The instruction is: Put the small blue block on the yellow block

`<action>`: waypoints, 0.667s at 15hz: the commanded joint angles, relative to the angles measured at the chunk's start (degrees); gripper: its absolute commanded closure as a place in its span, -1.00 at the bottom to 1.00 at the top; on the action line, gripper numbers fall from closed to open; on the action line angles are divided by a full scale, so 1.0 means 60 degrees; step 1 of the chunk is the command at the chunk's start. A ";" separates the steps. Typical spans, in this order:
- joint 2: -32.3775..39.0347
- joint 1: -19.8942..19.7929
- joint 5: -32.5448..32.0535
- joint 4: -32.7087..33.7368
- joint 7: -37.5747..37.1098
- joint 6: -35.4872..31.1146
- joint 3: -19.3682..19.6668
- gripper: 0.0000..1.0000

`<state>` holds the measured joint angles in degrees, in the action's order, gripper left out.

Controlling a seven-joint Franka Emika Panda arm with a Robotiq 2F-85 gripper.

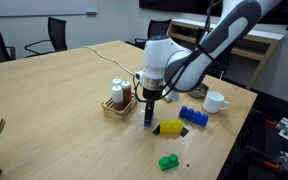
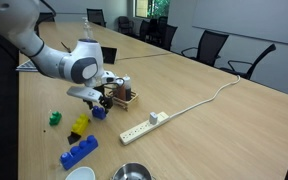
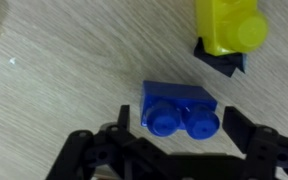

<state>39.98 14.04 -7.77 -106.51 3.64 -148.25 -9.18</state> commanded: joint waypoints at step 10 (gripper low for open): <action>-0.0338 0.0275 -0.0004 -0.0048 -0.0766 0.0139 0.0253 0.13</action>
<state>39.64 14.25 -7.86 -106.39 1.33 -148.28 -9.06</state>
